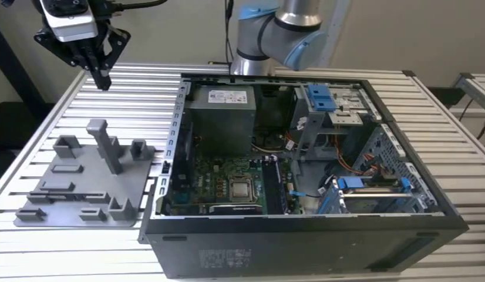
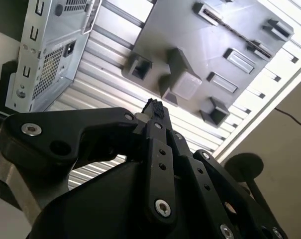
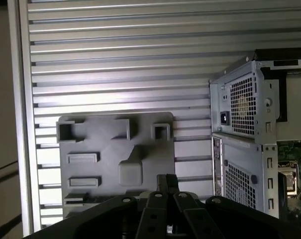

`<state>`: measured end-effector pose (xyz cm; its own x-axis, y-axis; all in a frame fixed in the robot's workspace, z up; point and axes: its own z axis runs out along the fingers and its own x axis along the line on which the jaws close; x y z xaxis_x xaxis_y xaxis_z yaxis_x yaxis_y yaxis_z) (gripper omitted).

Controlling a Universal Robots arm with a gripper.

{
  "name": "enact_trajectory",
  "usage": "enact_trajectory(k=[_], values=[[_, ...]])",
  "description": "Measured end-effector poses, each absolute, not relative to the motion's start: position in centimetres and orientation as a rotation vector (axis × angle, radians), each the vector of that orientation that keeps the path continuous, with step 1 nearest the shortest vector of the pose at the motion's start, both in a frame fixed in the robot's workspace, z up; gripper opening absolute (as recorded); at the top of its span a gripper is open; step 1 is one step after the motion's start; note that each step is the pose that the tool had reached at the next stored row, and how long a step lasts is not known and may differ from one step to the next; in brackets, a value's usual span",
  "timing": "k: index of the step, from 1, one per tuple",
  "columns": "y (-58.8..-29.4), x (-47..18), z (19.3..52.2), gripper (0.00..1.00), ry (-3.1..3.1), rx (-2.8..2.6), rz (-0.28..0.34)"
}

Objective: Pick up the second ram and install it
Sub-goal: 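Reach for the second ram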

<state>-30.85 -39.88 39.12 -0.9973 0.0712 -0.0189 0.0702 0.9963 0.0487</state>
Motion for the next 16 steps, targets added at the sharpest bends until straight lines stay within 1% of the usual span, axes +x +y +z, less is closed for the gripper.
enact_trajectory(k=[16], values=[[-39.9,-34.6,39.1,0.11,3.118,0.110,0.075]])
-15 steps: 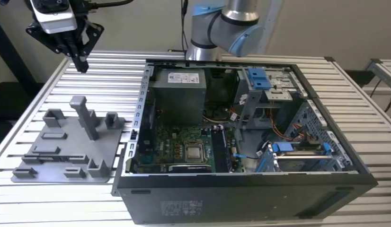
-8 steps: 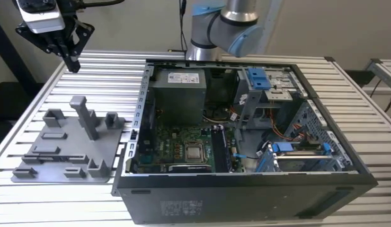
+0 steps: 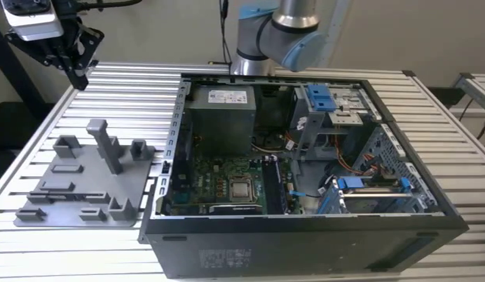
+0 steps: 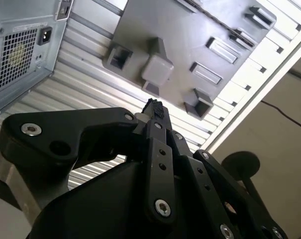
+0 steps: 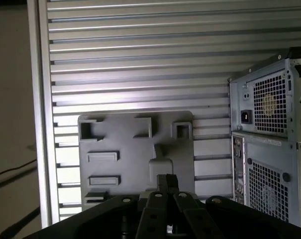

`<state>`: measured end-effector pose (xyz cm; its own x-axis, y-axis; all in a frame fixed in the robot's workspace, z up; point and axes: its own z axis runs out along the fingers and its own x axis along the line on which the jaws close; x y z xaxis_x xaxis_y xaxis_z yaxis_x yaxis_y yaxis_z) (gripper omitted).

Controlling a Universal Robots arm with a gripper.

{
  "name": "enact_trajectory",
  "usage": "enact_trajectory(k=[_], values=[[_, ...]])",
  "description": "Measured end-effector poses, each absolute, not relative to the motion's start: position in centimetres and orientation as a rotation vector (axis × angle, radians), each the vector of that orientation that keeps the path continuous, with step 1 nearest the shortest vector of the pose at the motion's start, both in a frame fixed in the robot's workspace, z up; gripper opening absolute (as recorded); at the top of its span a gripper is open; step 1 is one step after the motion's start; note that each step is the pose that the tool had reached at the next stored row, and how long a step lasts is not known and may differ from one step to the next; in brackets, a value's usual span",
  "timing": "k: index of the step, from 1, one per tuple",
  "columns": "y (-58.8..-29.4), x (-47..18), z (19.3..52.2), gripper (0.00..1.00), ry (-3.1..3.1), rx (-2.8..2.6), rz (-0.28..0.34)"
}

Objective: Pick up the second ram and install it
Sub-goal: 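Reach for the second ram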

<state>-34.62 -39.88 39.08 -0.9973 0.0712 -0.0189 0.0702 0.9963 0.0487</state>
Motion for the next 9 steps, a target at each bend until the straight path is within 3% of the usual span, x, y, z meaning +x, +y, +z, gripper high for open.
enact_trajectory(k=[9], values=[[-39.9,-36.7,39.1,0.11,3.118,0.110,0.075]])
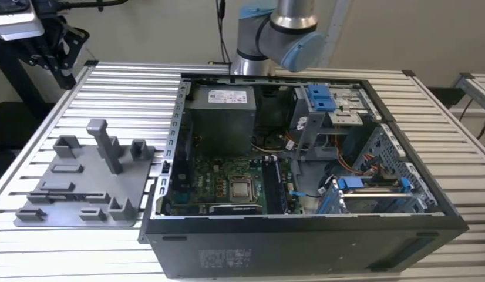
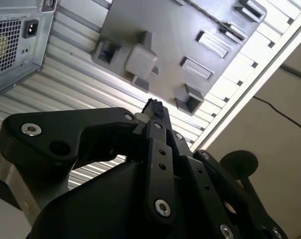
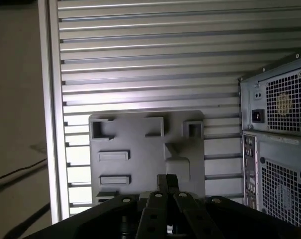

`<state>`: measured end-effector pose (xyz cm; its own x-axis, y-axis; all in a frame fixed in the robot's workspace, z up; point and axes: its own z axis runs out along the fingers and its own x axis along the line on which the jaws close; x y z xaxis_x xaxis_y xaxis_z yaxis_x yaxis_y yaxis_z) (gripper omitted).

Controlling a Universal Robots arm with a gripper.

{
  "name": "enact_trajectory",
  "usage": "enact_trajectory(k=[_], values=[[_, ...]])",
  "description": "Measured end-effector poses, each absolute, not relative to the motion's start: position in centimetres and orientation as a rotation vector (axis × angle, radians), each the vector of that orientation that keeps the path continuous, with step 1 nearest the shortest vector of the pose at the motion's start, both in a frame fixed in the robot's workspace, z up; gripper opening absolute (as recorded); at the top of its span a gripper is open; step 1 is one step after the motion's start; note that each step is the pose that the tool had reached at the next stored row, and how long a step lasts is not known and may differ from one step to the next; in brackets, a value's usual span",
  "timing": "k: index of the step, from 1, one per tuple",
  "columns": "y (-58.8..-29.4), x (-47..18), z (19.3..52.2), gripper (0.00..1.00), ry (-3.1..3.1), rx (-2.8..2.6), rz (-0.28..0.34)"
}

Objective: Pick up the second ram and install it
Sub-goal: 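Reach for the second ram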

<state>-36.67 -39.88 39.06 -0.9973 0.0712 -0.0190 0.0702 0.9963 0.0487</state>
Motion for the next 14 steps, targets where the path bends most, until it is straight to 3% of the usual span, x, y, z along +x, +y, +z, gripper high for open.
enact_trajectory(k=[14], values=[[-39.9,-39.3,39.0,0.11,3.118,0.110,0.075]])
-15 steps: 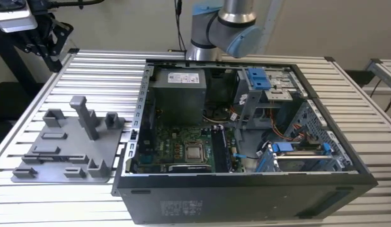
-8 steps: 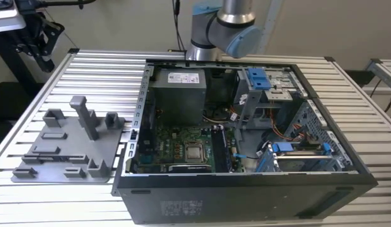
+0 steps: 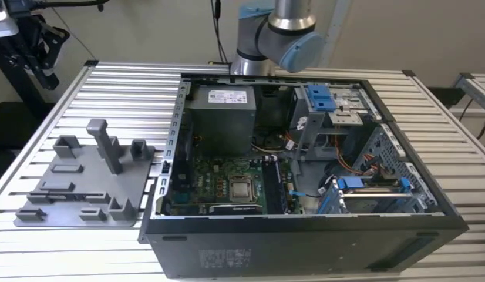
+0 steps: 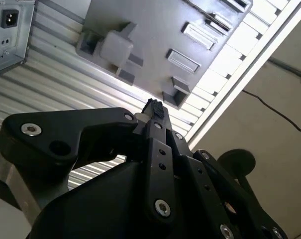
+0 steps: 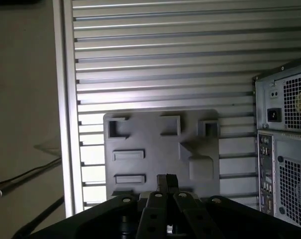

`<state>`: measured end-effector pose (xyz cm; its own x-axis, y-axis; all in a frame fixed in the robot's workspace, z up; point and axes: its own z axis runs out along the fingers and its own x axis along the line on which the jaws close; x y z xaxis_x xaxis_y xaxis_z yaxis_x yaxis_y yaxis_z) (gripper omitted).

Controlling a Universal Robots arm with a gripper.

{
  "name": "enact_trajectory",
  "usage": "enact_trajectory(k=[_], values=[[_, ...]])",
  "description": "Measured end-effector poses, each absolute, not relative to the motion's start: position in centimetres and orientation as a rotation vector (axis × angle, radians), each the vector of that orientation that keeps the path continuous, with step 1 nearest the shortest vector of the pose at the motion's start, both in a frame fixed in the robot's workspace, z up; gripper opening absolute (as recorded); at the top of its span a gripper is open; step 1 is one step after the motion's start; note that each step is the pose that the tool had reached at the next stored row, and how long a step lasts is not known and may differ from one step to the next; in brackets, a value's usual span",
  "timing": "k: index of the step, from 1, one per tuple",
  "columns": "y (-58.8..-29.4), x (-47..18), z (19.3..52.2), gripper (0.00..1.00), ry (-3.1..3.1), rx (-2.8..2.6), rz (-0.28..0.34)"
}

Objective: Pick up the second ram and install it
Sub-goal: 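Reach for the second ram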

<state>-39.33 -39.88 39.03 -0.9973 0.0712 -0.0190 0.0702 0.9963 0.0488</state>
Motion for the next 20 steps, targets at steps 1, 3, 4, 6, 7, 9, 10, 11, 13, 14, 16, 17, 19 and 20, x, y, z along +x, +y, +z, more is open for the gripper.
enact_trajectory(k=[1,3,4,6,7,9,10,11,13,14,16,17,19,20], values=[[-39.9,-39.3,39.0,0.11,3.118,0.110,0.075],[-39.9,-39.3,39.0,0.11,3.118,0.110,0.075],[-39.9,-39.3,39.0,0.11,3.118,0.110,0.075],[-40.0,-39.3,39.0,0.11,3.118,0.110,0.075],[-40.1,-39.3,39.0,0.11,3.118,0.110,0.075],[-40.4,-39.3,39.0,0.11,3.118,0.110,0.075],[-40.6,-39.3,39.0,0.11,3.118,0.110,0.075],[-40.9,-39.3,39.0,0.11,3.118,0.110,0.075],[-41.4,-39.3,38.9,0.11,3.118,0.110,0.075],[-41.6,-39.3,38.9,0.11,3.118,0.110,0.075],[-42.1,-39.3,38.9,0.11,3.118,0.110,0.075],[-42.4,-39.3,38.9,0.11,3.118,0.110,0.075],[-43.0,-39.3,38.9,0.11,3.118,0.110,0.075],[-43.2,-39.3,38.8,0.11,3.118,0.110,0.075]])
